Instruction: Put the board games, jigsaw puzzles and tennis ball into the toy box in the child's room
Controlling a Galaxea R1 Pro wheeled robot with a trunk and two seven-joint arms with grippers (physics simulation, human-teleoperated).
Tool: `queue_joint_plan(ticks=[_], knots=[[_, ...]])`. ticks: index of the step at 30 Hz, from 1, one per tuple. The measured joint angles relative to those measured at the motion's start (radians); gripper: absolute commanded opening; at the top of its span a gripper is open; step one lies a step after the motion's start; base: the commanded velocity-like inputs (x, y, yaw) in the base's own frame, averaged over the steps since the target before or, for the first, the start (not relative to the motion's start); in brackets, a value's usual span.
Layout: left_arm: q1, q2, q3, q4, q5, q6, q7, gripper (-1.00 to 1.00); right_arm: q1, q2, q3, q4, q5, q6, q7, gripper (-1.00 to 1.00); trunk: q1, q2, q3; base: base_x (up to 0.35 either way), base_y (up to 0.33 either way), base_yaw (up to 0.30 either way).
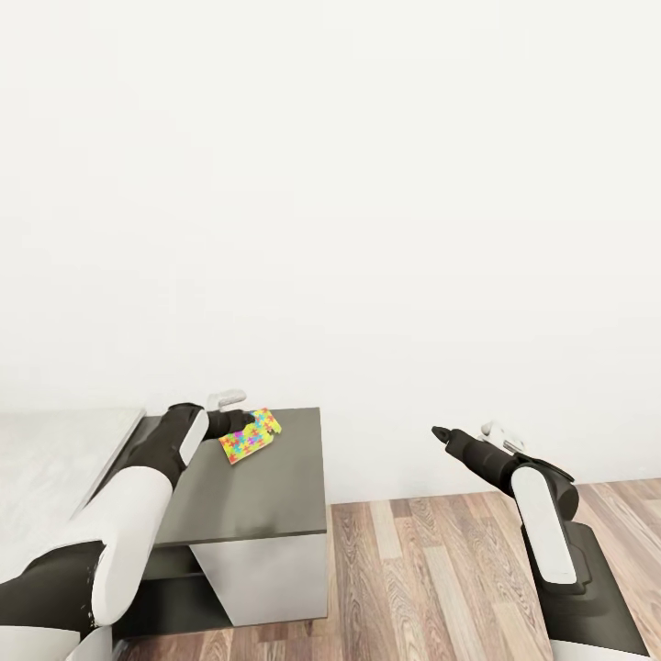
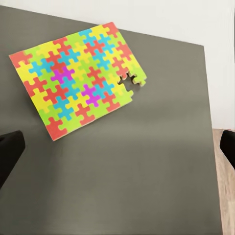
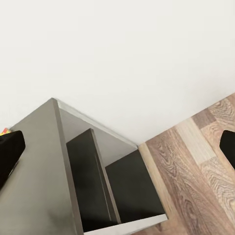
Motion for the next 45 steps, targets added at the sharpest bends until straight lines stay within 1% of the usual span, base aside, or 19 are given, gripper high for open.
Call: queue_joint_plan(ticks=[3, 7, 12, 13, 14, 15, 18, 20, 27, 39, 41, 44, 45], knots=[[0.001, 0.005, 0.001, -0.019, -0.001, -0.005, -0.001, 1.0, 0.0, 0.0, 0.0, 0.0, 0.0, 0.0, 0.0, 1.0, 0.0, 0.0, 0.0, 0.0, 0.0, 0.0], [0.002, 0.018, 0.001, -0.039, -0.001, -0.009, -0.001, 1.0, 0.0, 0.0, 0.0, 0.0, 0.0, 0.0, 0.0, 1.0, 0.0, 0.0, 0.0, 0.001, 0.0, 0.0], [0.006, 0.053, 0.001, -0.045, -0.001, -0.02, -0.002, 1.0, 0.0, -0.001, -0.001, 0.0, 0.001, 0.001, 0.0, 1.0, 0.0, 0.0, 0.0, 0.071, 0.001, 0.0], [0.007, 0.068, 0.002, -0.046, -0.001, -0.032, -0.003, 1.0, 0.0, -0.001, -0.001, 0.0, 0.001, 0.001, 0.0, 1.0, 0.0, 0.0, 0.0, 0.178, 0.02, 0.0], [0.008, 0.077, 0.002, -0.046, 0.001, -0.038, -0.003, 1.0, 0.0, -0.001, -0.001, 0.0, 0.001, 0.001, 0.0, 1.0, 0.0, 0.0, 0.0, 0.23, 0.055, 0.0], [0.009, 0.091, 0.002, -0.046, 0.001, -0.048, -0.004, 1.0, 0.0, -0.001, -0.001, 0.0, 0.001, 0.001, 0.0, 1.0, 0.0, 0.0, 0.0, 0.249, 0.069, 0.0], [0.01, 0.108, 0.002, -0.047, 0.003, -0.06, -0.01, 1.0, 0.0, -0.001, -0.001, 0.0, 0.001, 0.001, 0.0, 1.0, -0.001, 0.0, 0.0, 0.275, 0.088, 0.003], [0.01, 0.113, 0.001, -0.047, 0.004, -0.064, -0.019, 1.0, 0.0, -0.001, 0.0, 0.0, 0.002, 0.001, 0.0, 1.0, 0.0, 0.0, 0.0, 0.193, 0.057, 0.077], [0.012, 0.111, -0.004, -0.044, 0.001, -0.07, -0.029, 1.0, 0.0, 0.0, 0.0, 0.0, 0.0, 0.0, 0.0, 1.0, 0.0, 0.0, 0.0, 0.055, 0.015, 0.189], [0.014, 0.109, -0.007, -0.037, -0.004, -0.066, -0.024, 1.0, 0.0, -0.001, 0.0, 0.001, -0.002, 0.01, 0.0, 1.0, 0.0, 0.0, 0.0, 0.176, 0.001, 0.024], [0.014, 0.108, -0.007, -0.035, -0.004, -0.066, -0.025, 1.0, -0.001, -0.001, 0.0, 0.001, -0.005, 0.016, 0.0, 1.0, 0.0, 0.0, 0.0, 0.06, 0.0, 0.001], [0.014, 0.108, -0.007, -0.023, -0.004, -0.067, -0.025, 1.0, -0.001, -0.002, -0.002, 0.002, -0.009, 0.041, 0.0, 1.0, 0.0, 0.0, 0.0, 0.029, 0.0, 0.001], [0.014, 0.108, -0.007, -0.015, -0.005, -0.068, -0.025, 1.0, -0.001, -0.002, -0.004, 0.002, -0.011, 0.06, 0.0, 1.0, 0.0, 0.0, 0.0, 0.015, 0.0, 0.0]])
